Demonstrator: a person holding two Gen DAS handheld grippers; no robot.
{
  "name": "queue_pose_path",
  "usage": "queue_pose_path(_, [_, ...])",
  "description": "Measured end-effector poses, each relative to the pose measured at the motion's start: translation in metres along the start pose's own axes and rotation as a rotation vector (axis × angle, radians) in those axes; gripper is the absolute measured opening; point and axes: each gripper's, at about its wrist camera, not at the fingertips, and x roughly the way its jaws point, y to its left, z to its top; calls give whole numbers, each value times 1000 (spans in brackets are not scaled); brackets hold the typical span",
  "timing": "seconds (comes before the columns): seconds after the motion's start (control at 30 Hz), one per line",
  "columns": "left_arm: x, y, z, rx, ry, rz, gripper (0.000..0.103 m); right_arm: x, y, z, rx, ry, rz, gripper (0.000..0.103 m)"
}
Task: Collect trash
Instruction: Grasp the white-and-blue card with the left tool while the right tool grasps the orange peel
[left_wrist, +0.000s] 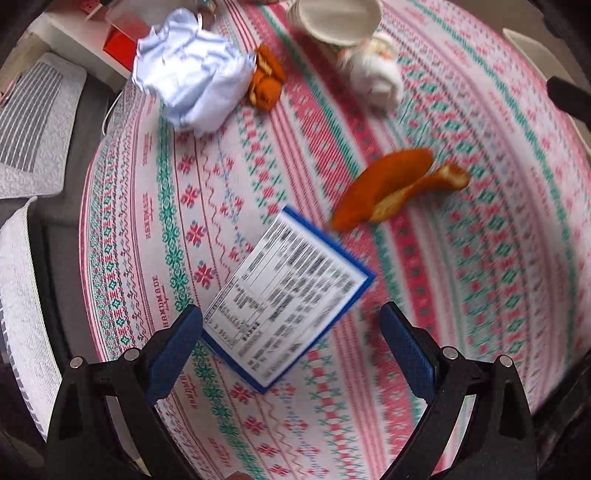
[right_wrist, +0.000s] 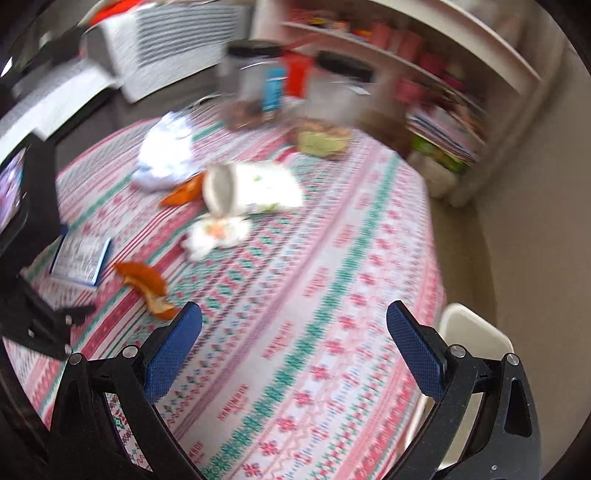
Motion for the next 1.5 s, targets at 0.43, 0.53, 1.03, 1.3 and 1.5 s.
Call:
queue_pose_path(0.43, [-12, 48, -37, -74, -110, -113, 49, 46, 79, 17, -190, 62, 222, 95])
queue_pose_path(0.53, [-22, 64, -51, -130, -141, -125, 27, 51, 85, 18, -189, 72, 246, 90])
queue_pose_path(1.03, [-19, 70, -44, -118, -87, -82, 70, 63, 105, 25, -193, 103, 313, 58])
queue_pose_path(1.3, [-15, 62, -35, -102, -60, -99, 73, 71, 99, 37, -169, 97, 363, 35])
queue_pose_path(1.5, [-9, 62, -23, -103, -54, -108, 74, 66, 87, 33, -131, 124, 333, 19])
